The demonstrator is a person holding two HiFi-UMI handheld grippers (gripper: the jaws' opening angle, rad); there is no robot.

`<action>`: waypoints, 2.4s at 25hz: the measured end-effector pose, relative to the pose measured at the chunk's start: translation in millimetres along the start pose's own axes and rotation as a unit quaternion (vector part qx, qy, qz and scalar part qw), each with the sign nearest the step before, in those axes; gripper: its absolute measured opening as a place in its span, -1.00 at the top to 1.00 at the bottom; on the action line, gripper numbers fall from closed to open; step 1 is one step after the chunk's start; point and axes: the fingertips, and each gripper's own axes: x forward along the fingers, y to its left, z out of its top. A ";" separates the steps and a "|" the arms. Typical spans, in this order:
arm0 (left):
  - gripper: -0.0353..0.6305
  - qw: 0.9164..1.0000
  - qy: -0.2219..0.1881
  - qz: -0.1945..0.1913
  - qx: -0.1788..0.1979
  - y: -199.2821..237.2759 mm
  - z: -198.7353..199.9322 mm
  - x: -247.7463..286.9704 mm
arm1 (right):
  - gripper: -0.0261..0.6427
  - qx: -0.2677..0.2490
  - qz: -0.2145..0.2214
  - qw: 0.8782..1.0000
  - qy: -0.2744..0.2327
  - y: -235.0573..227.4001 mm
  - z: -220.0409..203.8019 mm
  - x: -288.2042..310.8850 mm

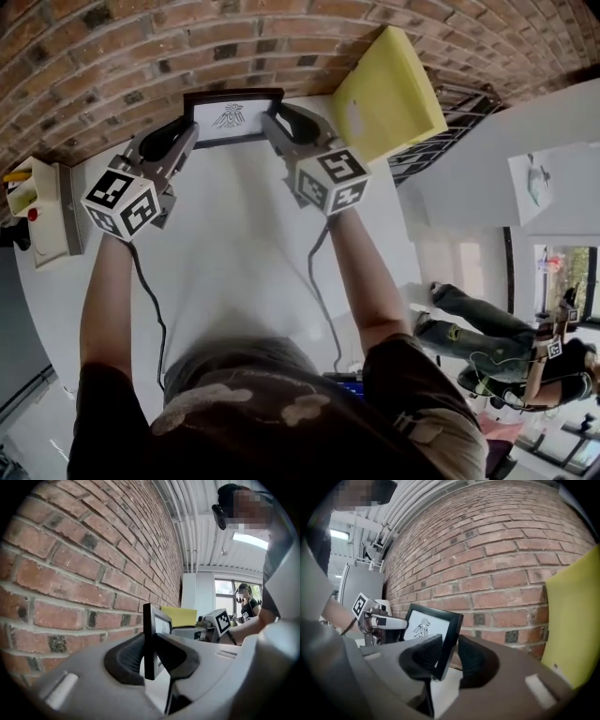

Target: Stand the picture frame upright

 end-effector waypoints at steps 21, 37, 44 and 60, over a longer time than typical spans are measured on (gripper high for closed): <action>0.62 0.988 0.110 0.081 0.074 61.0 -109.6 113.4 | 0.64 -0.066 -0.101 0.989 0.083 -99.5 -85.7 65.3; 0.61 0.979 0.157 0.102 0.085 69.9 -148.4 124.7 | 0.64 -0.064 -0.112 0.985 0.115 -113.2 -122.4 82.9; 0.60 0.973 0.175 0.106 0.104 74.3 -153.5 125.3 | 0.64 -0.064 -0.115 0.984 0.118 -113.1 -129.6 86.1; 0.28 0.970 0.191 0.112 0.104 79.3 -161.0 124.9 | 0.50 -0.046 -0.117 0.984 0.123 -112.2 -139.0 85.3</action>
